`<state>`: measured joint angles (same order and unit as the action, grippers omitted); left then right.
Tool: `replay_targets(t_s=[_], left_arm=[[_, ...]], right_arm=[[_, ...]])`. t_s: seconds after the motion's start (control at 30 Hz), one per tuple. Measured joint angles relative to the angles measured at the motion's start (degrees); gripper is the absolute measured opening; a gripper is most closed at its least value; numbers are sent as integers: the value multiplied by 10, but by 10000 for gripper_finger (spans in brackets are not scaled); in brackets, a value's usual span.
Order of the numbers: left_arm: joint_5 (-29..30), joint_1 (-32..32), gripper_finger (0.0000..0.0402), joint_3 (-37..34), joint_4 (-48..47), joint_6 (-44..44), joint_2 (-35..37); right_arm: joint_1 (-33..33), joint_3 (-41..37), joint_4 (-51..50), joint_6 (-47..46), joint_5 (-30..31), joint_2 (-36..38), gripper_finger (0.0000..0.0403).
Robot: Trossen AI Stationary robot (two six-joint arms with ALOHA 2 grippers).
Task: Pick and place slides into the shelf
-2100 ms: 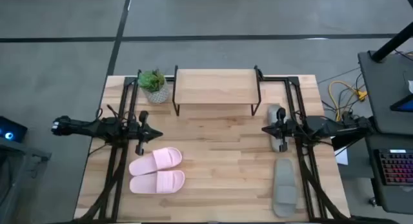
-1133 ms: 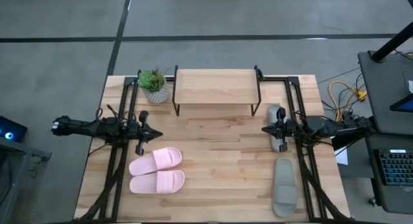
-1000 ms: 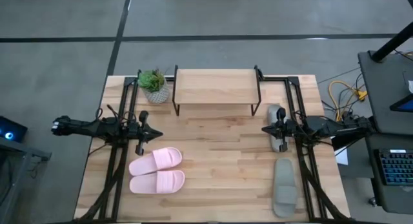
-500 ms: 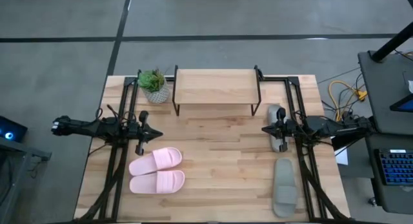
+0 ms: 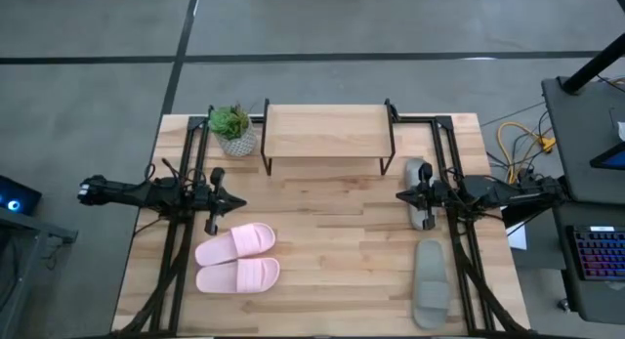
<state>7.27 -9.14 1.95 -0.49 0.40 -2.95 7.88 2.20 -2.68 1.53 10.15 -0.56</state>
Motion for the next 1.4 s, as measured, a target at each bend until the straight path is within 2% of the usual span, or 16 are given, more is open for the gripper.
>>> replay_targets(t_s=[1.03, 1.2, 1.4], left_arm=[[0, 0, 0, 0, 0, 0, 0], [-1, 0, 0, 0, 0, -44, 0], [0, 0, 0, 0, 15, -43, -2]], right_arm=[[0, 0, 2, 0, 0, 0, 9], [0, 0, 20, 9, 2, 0, 9], [0, 0, 23, 2, 2, 0, 9]])
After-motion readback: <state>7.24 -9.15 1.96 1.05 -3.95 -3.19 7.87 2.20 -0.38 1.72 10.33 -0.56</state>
